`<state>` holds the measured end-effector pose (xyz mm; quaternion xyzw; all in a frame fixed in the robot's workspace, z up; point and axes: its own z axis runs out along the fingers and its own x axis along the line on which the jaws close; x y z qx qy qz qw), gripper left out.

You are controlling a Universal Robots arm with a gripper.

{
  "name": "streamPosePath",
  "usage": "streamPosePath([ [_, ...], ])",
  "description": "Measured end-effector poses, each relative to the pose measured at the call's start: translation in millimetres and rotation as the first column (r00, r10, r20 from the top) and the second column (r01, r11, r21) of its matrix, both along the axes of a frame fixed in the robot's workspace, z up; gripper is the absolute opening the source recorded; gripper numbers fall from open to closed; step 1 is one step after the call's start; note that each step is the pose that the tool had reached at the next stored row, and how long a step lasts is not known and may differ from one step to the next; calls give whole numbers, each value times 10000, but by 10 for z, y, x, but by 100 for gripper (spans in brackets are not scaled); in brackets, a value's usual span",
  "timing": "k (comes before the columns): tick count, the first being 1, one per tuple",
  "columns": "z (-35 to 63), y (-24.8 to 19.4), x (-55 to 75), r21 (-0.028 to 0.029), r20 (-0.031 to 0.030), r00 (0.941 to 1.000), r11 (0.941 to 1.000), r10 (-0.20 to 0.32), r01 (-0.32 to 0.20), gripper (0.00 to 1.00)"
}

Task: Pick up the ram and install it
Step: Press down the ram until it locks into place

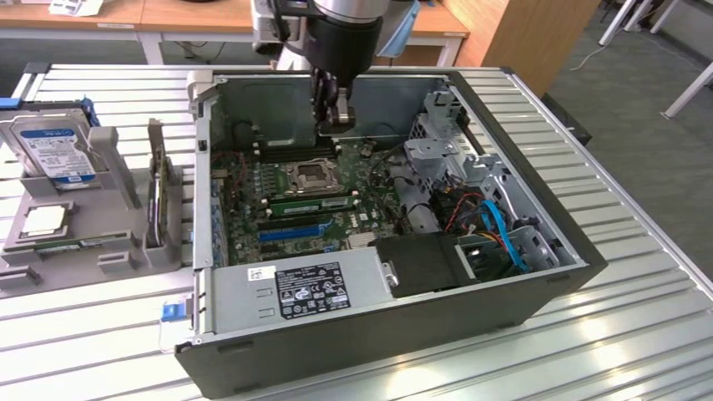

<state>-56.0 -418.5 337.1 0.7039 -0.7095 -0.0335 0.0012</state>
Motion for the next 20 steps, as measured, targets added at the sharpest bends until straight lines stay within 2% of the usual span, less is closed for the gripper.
streamPosePath([
  [8, 0, 0, 109, 0, 0, 10000, 10000, 0, 0, 10],
  [20, 0, 0, 113, 0, 0, 10000, 10000, 0, 0, 10],
])
